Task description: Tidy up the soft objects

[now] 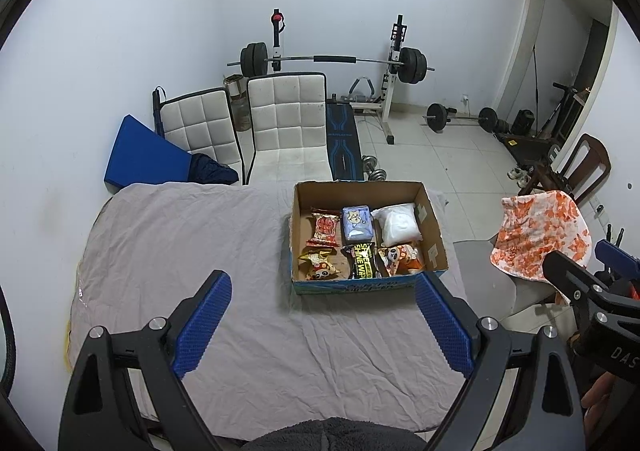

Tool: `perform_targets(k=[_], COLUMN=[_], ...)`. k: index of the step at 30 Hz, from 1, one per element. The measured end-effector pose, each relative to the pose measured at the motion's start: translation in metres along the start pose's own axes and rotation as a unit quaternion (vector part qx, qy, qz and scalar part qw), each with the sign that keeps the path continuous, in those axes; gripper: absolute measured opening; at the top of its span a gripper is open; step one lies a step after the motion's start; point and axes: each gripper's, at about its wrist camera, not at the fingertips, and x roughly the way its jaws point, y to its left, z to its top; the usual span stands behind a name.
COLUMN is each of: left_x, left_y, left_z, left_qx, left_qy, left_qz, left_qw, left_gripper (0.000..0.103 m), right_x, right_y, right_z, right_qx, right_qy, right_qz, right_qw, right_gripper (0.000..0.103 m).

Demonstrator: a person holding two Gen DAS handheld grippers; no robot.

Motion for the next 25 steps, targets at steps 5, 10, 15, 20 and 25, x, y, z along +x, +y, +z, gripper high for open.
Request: perform_targets(k=[5,10,15,20,25], left_x=[-0.0012,-0.0021,-0.0024,-0.0019,-0.0048], left_y=[-0.0021,-0.0018,-0.0021,-0.0025,-0.0027], left_z=[0.0003,0.0005,0.0003,-0.0004,0.0000], left_qx=[-0.001,-0.002,-0.002,-0.004,-0.003], left_qy=[-0.002,-0.002,-0.003,-0.002,-0.007], left_qz=[0.003,0.004,0.004,0.004,0.006], left_qw=[1.0000,1.0000,1.0000,1.0000,0.9999], left_gripper=[0.094,0.094,0.094,0.094,0.094], right_x=[0.0014,0.0029,0.0026,0.0027,0.0020], right_y=[-0.0007,-0.0044,-0.0056,-0.0056,-0.0058], right_z=[-0.0001,-0.0012,-0.0045,-0.0063,-0.0073], right_qx=[0.000,0.003,0.005,0.006,0.007], right_qy=[0.002,0.001,-0.001,0.001,0.001], right_qz=[0.003,0.004,0.004,0.004,0.004], right_qw=[1.000,1.000,1.000,1.000,1.000], right_gripper=[0.103,0.103,0.103,0.103,0.103])
